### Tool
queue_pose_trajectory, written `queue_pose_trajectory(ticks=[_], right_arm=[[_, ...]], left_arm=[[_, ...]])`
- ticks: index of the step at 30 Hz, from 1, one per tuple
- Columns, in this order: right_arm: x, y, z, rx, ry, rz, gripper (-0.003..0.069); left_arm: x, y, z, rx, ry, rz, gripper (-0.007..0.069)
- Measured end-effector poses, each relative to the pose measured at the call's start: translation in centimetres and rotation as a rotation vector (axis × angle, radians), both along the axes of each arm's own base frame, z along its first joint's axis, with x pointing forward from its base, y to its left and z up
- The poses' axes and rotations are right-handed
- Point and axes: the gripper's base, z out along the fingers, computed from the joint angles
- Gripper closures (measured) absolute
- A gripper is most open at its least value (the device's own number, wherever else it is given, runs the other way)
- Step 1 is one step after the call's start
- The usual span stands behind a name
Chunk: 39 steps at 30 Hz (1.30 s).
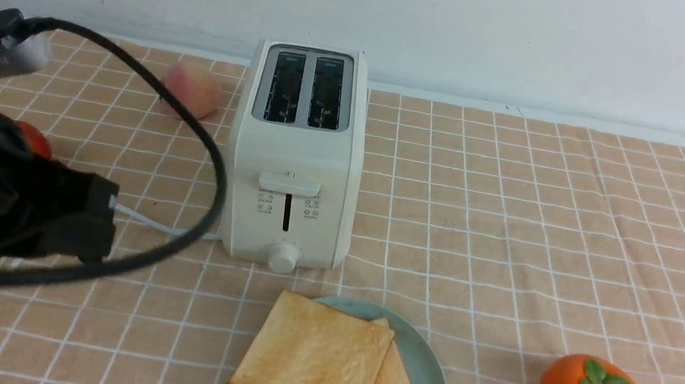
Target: Take toasted bread from bread machine on light coffee tablecloth place on plate.
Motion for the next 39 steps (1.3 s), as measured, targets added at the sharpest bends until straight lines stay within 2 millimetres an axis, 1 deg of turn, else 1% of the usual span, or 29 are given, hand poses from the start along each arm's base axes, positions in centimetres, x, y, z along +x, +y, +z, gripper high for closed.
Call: queue_pose_trajectory(ticks=[1, 2, 3, 4, 5, 6, 7, 8, 9, 10, 11, 12, 14, 16, 17, 20, 21, 22, 23, 25, 27, 29, 39], right_arm=[[-0.4, -0.2, 0.2, 0.013, -0.028, -0.008, 0.0678], [-2.2, -0.7, -1.0, 0.042, -0.089, -0.015, 0.0678], [-3.3, -0.8, -1.7, 0.057, -0.137, -0.008, 0.0678], [-4.2, -0.8, -2.8, 0.067, -0.171, 0.001, 0.0678], [-5.6, -0.8, -3.5, 0.08, -0.224, 0.014, 0.0678], [-5.6, -0.8, -3.9, 0.082, -0.221, 0.015, 0.0678], [-7.8, -0.8, -5.9, 0.096, -0.283, 0.026, 0.0678], [-8.2, -0.9, -5.9, 0.098, -0.306, 0.026, 0.0678], [-9.2, -1.0, -7.4, 0.104, -0.327, 0.024, 0.0678], [-10.0, -1.0, -8.2, 0.114, -0.357, 0.02, 0.0677], [-10.6, -1.1, -8.8, 0.118, -0.382, 0.017, 0.0678], [-10.9, -1.1, -9.0, 0.12, -0.396, 0.015, 0.0677], [-12.1, -1.3, -10.1, 0.111, -0.48, 0.012, 0.0675], [-12.7, -1.4, -10.4, 0.109, -0.522, 0.012, 0.0673], [-13.4, -1.5, -10.6, 0.111, -0.568, 0.011, 0.0671], [-14.1, -1.5, -10.5, 0.109, -0.62, 0.016, 0.0667], [-14.2, -1.5, -10.4, 0.109, -0.623, 0.016, 0.0667], [-14.4, -1.6, -10.3, 0.109, -0.64, 0.016, 0.0666], [-14.4, -1.6, -10.3, 0.108, -0.642, 0.016, 0.0666], [-14.5, -1.6, -10.3, 0.107, -0.648, 0.017, 0.0664], [-14.5, -1.6, -10.3, 0.106, -0.649, 0.017, 0.0663], [-14.5, -1.6, -10.3, 0.106, -0.65, 0.017, 0.0661], [-14.5, -1.6, -10.3, 0.1, -0.65, 0.02, 0.0655]], left_arm=[[-0.3, -0.2, 0.1, -0.001, -0.002, -0.012, 0.0638], [-1.4, -0.8, 0.3, -0.003, -0.009, -0.054, 0.0638], [-2.1, -1.0, 0.4, -0.001, -0.014, -0.07, 0.0638], [-2.9, -0.9, 0.6, 0.007, -0.021, -0.076, 0.0638], [-3.6, -0.7, 1.0, 0.018, -0.033, -0.07, 0.0638], [-3.7, -0.6, 1.0, 0.02, -0.036, -0.067, 0.0638], [-5.3, 0.2, 1.8, 0.047, -0.062, -0.025, 0.0638], [-5.5, 0.3, 1.9, 0.049, -0.066, -0.019, 0.0638], [-6.5, 1.0, 2.4, 0.066, -0.084, 0.024, 0.0638], [-7.4, 1.6, 2.8, 0.075, -0.106, 0.056, 0.0638], [-8.4, 2.1, 3.1, 0.078, -0.136, 0.081, 0.0638], [-8.5, 2.2, 3.2, 0.079, -0.139, 0.087, 0.0638], [-11.1, 3.5, 3.4, 0.075, -0.194, 0.176, 0.0638], [-12.2, 4.1, 3.3, 0.067, -0.209, 0.22, 0.0638], [-13.8, 4.9, 3.0, 0.053, -0.233, 0.264, 0.0638], [-16.2, 5.8, 2.4, 0.037, -0.248, 0.316, 0.0638], [-16.5, 5.9, 2.4, 0.035, -0.256, 0.32, 0.0638], [-17.3, 6.3, 2.1, 0.035, -0.258, 0.33, 0.0638], [-17.6, 6.4, 2.0, 0.034, -0.26, 0.333, 0.0638], [-18.8, 6.7, 1.6, 0.028, -0.273, 0.34, 0.0638], [-19.4, 6.9, 1.4, 0.024, -0.286, 0.342, 0.0638], [-19.7, 7.0, 1.3, 0.025, -0.286, 0.344, 0.0638], [-19.7, 7.0, 1.2, 0.028, -0.281, 0.346, 0.0638]])
